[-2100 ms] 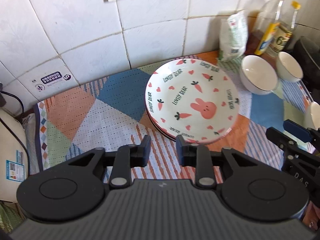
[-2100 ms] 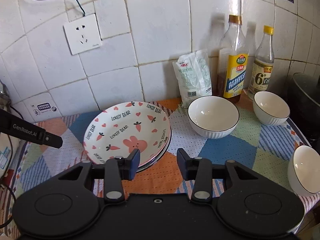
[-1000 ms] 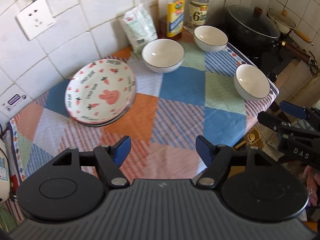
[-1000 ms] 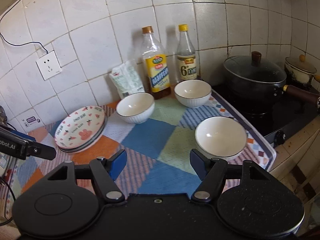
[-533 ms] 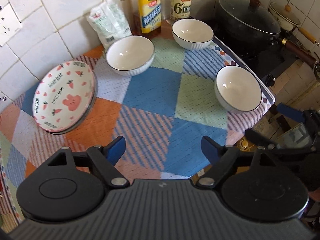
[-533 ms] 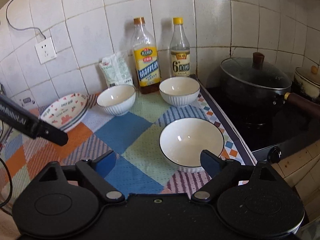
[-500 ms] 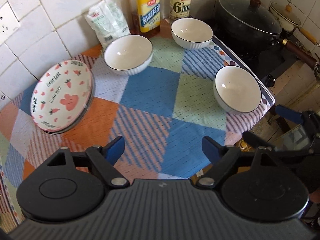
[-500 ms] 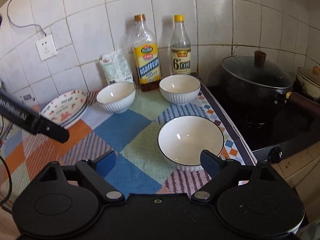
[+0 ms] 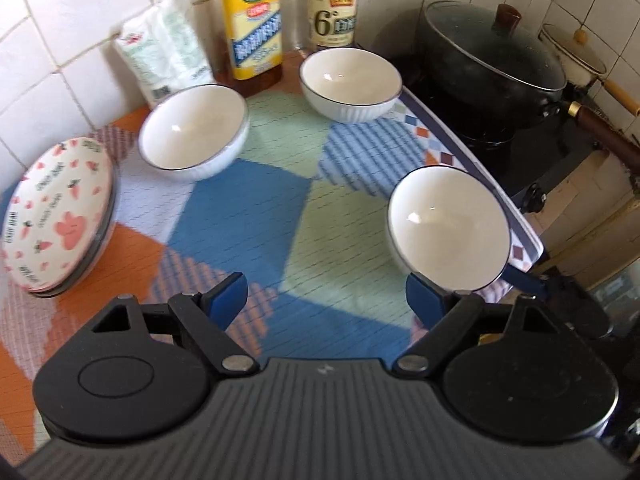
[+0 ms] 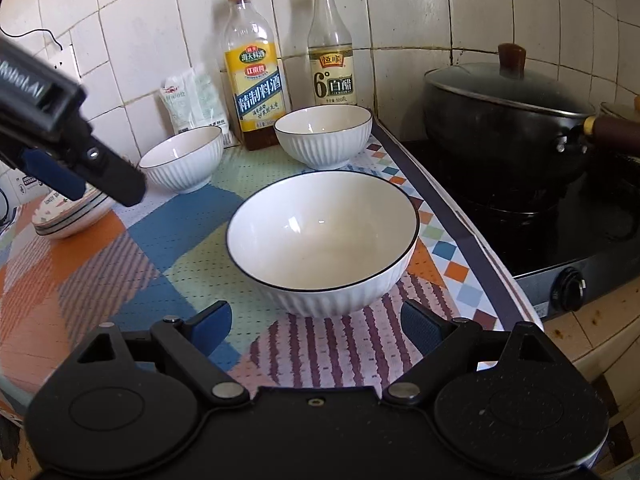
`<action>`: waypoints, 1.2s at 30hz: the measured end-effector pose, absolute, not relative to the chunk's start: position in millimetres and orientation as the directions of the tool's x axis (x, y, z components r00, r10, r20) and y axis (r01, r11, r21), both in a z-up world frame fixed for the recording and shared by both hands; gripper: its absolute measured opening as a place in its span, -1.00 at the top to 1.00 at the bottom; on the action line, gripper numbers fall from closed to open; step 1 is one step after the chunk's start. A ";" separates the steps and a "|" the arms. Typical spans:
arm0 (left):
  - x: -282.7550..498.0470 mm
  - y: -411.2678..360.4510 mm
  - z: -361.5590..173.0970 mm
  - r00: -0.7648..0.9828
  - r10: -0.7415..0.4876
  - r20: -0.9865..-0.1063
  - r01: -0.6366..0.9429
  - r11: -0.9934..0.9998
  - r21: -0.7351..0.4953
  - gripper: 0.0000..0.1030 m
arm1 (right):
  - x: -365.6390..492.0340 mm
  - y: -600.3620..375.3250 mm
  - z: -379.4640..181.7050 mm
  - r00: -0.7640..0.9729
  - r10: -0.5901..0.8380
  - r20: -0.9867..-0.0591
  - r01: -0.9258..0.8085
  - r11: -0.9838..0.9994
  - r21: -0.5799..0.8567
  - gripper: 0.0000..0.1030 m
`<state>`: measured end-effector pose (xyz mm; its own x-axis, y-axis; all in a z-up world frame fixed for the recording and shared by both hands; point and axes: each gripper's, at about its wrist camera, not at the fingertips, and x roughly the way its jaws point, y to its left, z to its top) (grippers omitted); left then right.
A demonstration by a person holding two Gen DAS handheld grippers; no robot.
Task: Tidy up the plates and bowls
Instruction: 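Grasp the rim of a white ribbed bowl with both grippers, then carry the white bowl beside the plate stack and lower it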
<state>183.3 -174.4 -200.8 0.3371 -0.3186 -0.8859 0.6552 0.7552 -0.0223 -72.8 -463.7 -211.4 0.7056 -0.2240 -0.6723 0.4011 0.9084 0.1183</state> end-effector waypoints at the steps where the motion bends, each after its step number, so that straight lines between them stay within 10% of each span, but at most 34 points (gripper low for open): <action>1: 184.0 -179.4 -204.7 0.328 -0.327 -0.886 0.660 0.750 -0.033 -0.68 | -70.3 -464.9 -214.8 0.705 -0.225 -0.673 0.402 0.908 0.117 -0.82; 10: 196.3 -216.0 -243.1 0.220 -0.365 -0.905 0.660 0.738 -0.138 -0.56 | -53.5 -468.6 -225.2 0.709 -0.240 -0.663 0.411 0.905 0.112 -0.85; 13: 200.8 -225.3 -255.5 0.195 -0.360 -0.912 0.662 0.734 -0.149 -0.24 | -51.8 -474.0 -228.4 0.722 -0.230 -0.653 0.412 0.901 0.139 -0.85; 15: 203.1 -228.5 -260.3 0.197 -0.356 -0.914 0.658 0.739 -0.146 0.33 | -49.6 -477.3 -232.2 0.724 -0.220 -0.653 0.408 0.901 0.149 -0.86; 21: 204.5 -234.4 -263.6 0.179 -0.379 -0.908 0.665 0.727 -0.172 0.72 | -40.0 -478.5 -232.6 0.720 -0.202 -0.664 0.391 0.908 0.148 -0.89; 36: 198.8 -228.9 -256.5 0.176 -0.349 -0.921 0.684 0.716 -0.141 0.73 | -38.0 -474.8 -228.3 0.729 -0.170 -0.663 0.348 0.926 0.145 -0.88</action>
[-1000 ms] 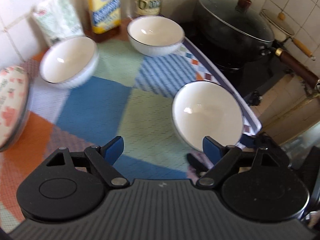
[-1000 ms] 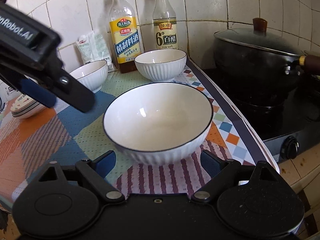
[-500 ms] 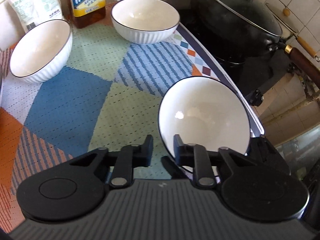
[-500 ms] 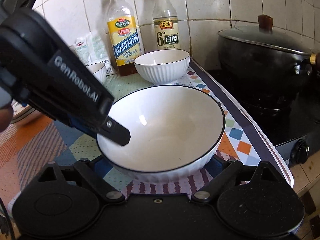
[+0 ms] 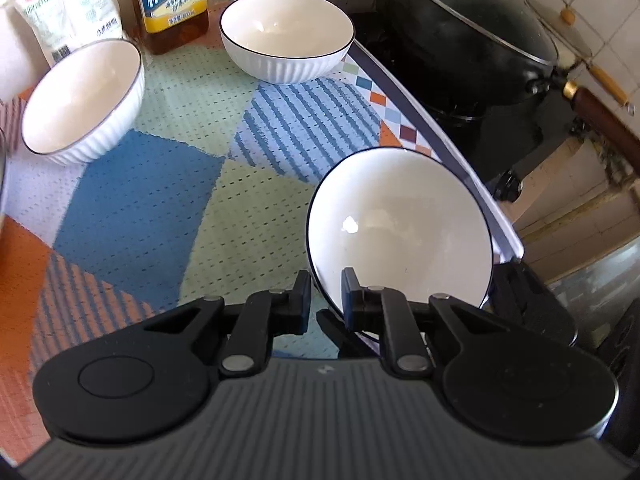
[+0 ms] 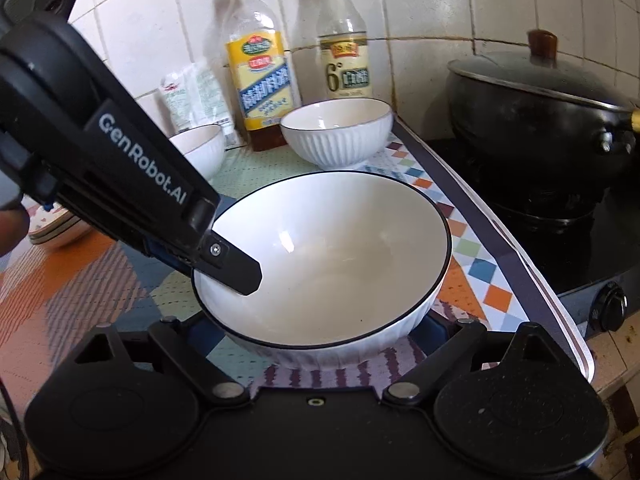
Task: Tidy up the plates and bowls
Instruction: 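Carry the white bowl beside the plate stack and lower it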
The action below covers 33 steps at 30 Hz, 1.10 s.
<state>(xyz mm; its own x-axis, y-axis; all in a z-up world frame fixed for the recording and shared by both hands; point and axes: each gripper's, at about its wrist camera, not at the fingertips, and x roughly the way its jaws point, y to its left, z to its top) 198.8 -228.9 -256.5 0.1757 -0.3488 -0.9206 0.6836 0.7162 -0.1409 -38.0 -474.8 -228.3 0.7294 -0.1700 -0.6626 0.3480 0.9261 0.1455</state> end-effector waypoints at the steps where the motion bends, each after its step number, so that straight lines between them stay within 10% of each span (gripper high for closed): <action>1: 197.1 -226.9 -253.7 0.185 -0.341 -0.922 0.687 0.715 -0.127 0.73 | -37.6 -471.8 -226.5 0.731 -0.169 -0.661 0.340 0.930 0.138 -0.88; 33: 224.0 23.4 -222.4 0.329 -0.173 -0.928 0.206 0.973 -0.109 0.72 | 55.3 -295.0 -206.0 0.715 0.307 -0.628 -0.247 0.951 0.184 -0.87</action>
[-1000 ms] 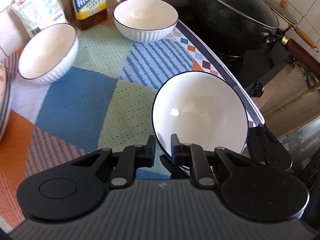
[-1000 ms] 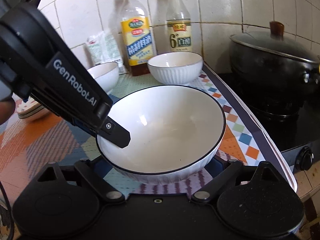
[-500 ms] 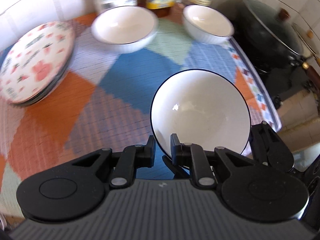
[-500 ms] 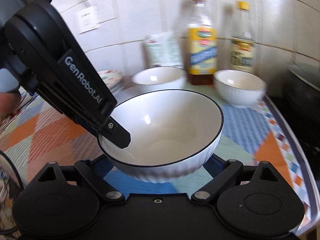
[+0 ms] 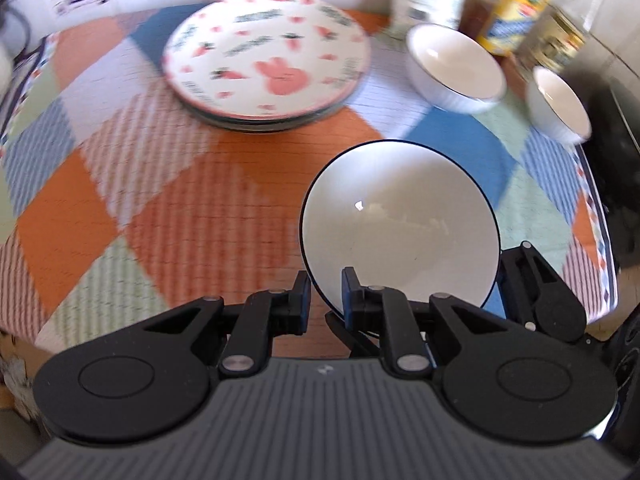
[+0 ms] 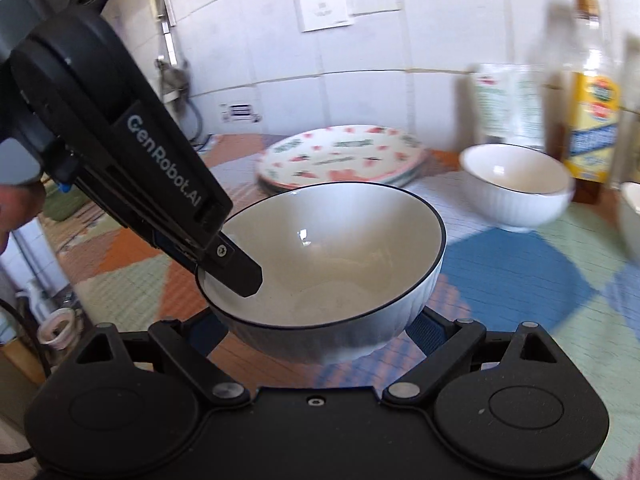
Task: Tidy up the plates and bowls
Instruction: 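Carry the white bowl beside the plate stack and lower it, then open both grippers and release the white bowl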
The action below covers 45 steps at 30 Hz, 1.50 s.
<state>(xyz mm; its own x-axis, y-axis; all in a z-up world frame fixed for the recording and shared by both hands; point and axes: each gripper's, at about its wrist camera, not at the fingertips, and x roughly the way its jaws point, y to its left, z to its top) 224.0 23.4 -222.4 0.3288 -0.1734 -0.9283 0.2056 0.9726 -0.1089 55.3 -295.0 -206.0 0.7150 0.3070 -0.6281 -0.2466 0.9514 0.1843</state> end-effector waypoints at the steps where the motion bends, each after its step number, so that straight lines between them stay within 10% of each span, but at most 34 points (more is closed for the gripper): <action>1: 225.9 30.4 -222.5 0.333 -0.172 -0.927 0.192 0.975 -0.112 0.72 | 58.6 -290.5 -206.6 0.715 0.319 -0.623 -0.265 0.947 0.181 -0.87; 18: 261.2 61.7 -252.5 0.326 -0.234 -0.916 0.234 0.959 -0.161 0.70 | 99.3 -268.7 -232.8 0.667 0.296 -0.684 -0.242 0.954 0.177 -0.85; 33: 257.4 65.2 -232.4 0.283 -0.270 -0.920 0.421 0.897 -0.133 0.50 | 54.5 -292.6 -194.1 0.643 0.149 -0.752 0.138 0.942 0.305 -0.85; 45: 250.7 76.3 -177.2 0.311 -0.329 -0.892 0.569 0.816 -0.103 0.38 | 17.7 -308.8 -119.6 0.792 -0.007 -0.610 0.362 0.810 0.461 -0.75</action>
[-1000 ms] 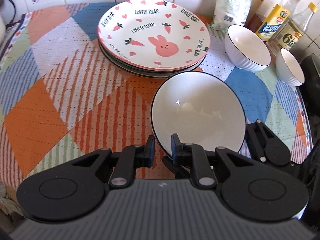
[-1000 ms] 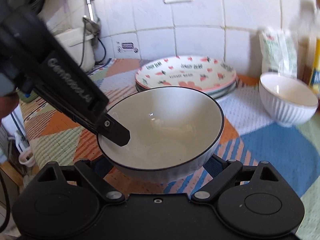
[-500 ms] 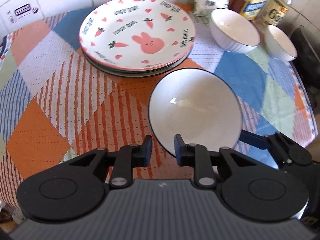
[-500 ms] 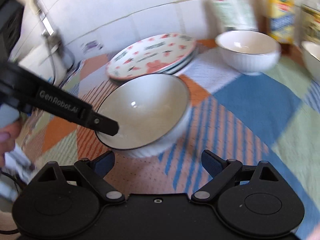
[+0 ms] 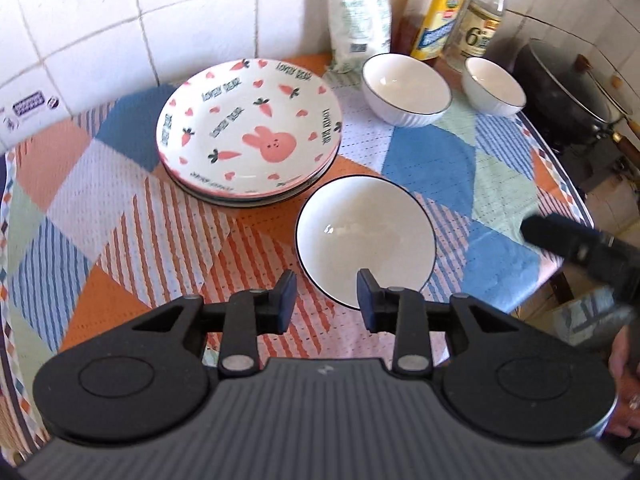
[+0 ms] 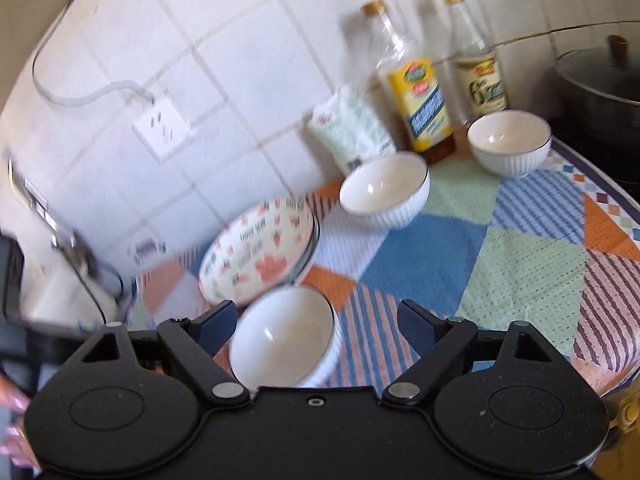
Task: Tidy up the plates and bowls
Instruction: 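Open both grippers and release the white bowl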
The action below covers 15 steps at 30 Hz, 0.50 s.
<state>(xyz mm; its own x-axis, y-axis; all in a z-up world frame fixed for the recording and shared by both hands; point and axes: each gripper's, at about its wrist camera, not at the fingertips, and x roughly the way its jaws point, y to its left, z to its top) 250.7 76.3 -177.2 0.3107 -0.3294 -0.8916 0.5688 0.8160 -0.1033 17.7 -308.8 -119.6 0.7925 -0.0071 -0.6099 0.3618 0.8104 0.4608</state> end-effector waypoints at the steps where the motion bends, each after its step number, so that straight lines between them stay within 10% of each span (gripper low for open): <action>1: 251.3 76.4 -175.1 0.304 -0.332 -0.893 0.580 0.808 -0.104 0.37 | 17.4 -307.9 -115.6 0.797 -0.016 -0.604 0.368 0.805 0.465 -0.74; 15: 272.5 61.0 -148.7 0.284 -0.382 -0.879 0.651 0.750 -0.115 0.32 | 31.0 -304.6 -92.6 0.769 -0.107 -0.630 0.458 0.780 0.426 -0.60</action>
